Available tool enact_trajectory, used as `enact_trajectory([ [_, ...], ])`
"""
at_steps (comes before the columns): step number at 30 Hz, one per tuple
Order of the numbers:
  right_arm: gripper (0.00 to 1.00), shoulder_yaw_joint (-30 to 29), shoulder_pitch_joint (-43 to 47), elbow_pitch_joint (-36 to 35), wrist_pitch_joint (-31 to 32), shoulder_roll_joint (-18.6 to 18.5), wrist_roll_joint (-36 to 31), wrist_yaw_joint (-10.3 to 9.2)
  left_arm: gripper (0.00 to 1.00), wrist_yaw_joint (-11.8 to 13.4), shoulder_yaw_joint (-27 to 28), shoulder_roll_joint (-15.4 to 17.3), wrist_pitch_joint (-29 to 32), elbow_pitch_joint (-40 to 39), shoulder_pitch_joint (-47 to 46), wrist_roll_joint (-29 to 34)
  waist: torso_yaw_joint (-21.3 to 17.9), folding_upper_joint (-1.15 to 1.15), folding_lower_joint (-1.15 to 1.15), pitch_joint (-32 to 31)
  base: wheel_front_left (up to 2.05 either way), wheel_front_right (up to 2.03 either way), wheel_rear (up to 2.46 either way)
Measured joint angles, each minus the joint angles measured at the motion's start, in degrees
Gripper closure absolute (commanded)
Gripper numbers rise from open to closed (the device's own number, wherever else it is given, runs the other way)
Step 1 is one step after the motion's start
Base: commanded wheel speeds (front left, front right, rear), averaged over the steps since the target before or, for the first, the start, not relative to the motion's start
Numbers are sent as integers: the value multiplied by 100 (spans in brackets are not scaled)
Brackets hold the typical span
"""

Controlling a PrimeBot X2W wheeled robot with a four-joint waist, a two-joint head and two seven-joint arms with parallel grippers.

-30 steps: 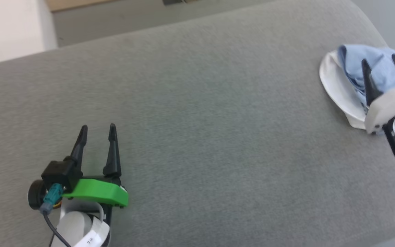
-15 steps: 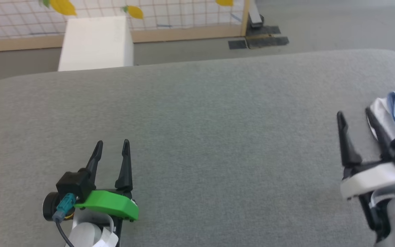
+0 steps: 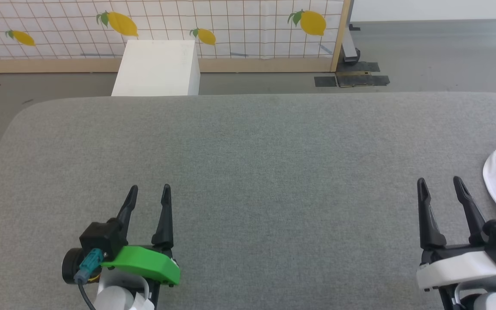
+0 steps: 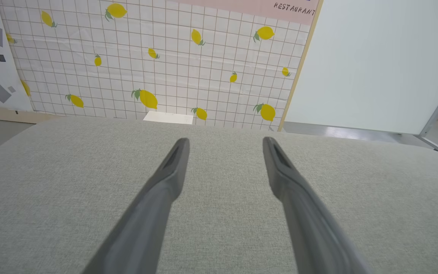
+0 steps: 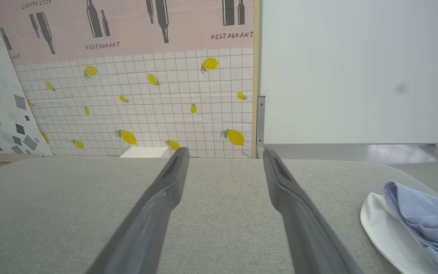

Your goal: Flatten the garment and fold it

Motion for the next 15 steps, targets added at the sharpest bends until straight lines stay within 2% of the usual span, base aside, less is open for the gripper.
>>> enact_trajectory([
  [11,0,-56,205,-66,-22,101,-46,0,0,9,-110,-3,0,38,72,-152,17,0,0,-18,0,0,0],
  [12,100,-58,204,-64,-20,101,-44,0,100,9,-112,-2,1,37,71,-152,18,0,0,-19,0,0,0],
  [15,100,-62,204,-60,-13,100,-41,0,100,9,-119,-1,2,37,69,-151,18,0,0,-19,0,0,0],
])
